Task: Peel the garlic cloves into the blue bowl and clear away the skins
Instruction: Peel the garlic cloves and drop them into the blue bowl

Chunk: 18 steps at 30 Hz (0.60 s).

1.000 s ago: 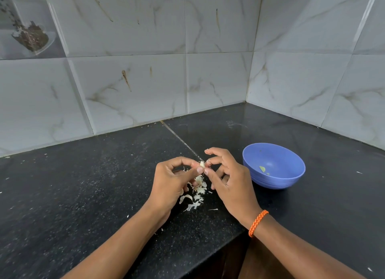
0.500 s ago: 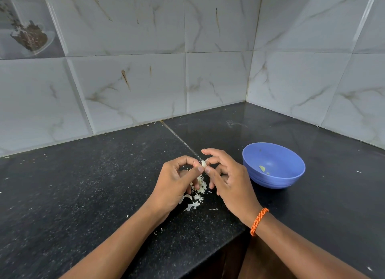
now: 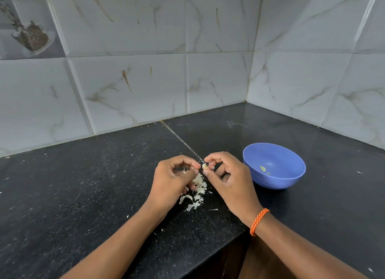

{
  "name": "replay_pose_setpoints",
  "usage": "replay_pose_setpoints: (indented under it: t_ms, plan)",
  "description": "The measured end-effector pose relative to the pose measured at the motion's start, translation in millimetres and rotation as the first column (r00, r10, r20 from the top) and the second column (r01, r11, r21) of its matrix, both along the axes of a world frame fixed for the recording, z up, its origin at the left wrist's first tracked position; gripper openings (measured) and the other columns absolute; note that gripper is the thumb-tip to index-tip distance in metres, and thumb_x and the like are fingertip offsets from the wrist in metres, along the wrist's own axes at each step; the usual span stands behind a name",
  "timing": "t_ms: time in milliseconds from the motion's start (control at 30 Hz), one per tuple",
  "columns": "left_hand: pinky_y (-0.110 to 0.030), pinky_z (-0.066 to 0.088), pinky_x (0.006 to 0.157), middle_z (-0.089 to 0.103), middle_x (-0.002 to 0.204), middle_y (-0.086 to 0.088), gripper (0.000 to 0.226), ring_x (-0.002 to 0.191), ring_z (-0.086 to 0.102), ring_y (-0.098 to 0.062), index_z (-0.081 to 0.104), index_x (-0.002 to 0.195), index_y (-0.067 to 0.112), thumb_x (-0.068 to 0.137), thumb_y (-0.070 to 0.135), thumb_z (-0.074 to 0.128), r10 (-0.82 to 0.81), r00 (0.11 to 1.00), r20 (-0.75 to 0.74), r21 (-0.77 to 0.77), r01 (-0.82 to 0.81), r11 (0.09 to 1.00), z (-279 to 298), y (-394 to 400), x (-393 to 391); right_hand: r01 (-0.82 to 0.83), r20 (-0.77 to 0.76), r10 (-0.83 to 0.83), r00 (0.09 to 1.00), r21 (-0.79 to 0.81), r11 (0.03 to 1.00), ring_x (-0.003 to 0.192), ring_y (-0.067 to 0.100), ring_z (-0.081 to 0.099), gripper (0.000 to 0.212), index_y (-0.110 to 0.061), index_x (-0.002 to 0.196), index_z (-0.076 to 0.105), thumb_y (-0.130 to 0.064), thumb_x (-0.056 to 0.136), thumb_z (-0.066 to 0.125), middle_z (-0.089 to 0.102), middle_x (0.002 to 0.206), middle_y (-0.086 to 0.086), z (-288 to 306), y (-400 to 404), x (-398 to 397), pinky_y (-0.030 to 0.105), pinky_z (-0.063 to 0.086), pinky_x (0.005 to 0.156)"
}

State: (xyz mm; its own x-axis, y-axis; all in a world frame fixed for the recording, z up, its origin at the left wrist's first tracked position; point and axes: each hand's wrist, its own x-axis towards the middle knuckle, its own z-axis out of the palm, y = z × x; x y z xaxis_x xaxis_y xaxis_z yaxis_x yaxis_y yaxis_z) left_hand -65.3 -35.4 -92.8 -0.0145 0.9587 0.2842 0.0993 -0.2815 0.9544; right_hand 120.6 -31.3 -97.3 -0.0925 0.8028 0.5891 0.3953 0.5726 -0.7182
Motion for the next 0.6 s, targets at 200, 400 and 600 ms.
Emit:
replay_pose_setpoints:
  t_ms: [200, 400, 600]
  plan:
    - [-0.027, 0.047, 0.048, 0.076, 0.073, -0.007, 0.007, 0.054, 0.069, -0.021, 0.083, 0.087, 0.017, 0.089, 0.012, 0.089, 0.032, 0.996, -0.084, 0.001, -0.032, 0.999, 3.4, -2.6, 0.4, 0.014, 0.043, -0.015, 0.999, 0.037, 0.999, 0.069, 0.02, 0.067, 0.022, -0.023, 0.1, 0.072, -0.005, 0.091, 0.081, 0.065, 0.098, -0.013, 2.0, -0.8, -0.7, 0.013, 0.045, 0.058]
    - [-0.024, 0.05, 0.049, 0.077, 0.075, -0.004, 0.02, 0.057, 0.073, -0.022, 0.074, 0.083, 0.013, 0.083, 0.013, 0.094, 0.069, 0.987, -0.149, 0.005, -0.069, 0.998, 6.3, -5.4, 1.1, 0.032, 0.07, -0.039, 0.997, 0.099, 0.995, 0.07, 0.019, 0.067, 0.024, -0.023, 0.098, 0.074, -0.003, 0.089, 0.082, 0.066, 0.101, -0.012, 2.1, -0.9, 0.0, 0.015, 0.047, 0.059]
    - [-0.029, 0.064, 0.066, 0.08, 0.071, -0.006, 0.011, 0.069, 0.08, -0.025, 0.086, 0.086, 0.014, 0.09, 0.003, 0.085, 0.082, 0.987, -0.138, 0.0, -0.083, 0.997, 4.3, -2.6, 1.5, 0.049, 0.079, -0.06, 0.995, 0.127, 0.991, 0.068, 0.019, 0.066, 0.024, -0.025, 0.099, 0.075, -0.005, 0.088, 0.083, 0.066, 0.1, -0.015, 1.2, -0.3, 0.3, 0.016, 0.048, 0.059]
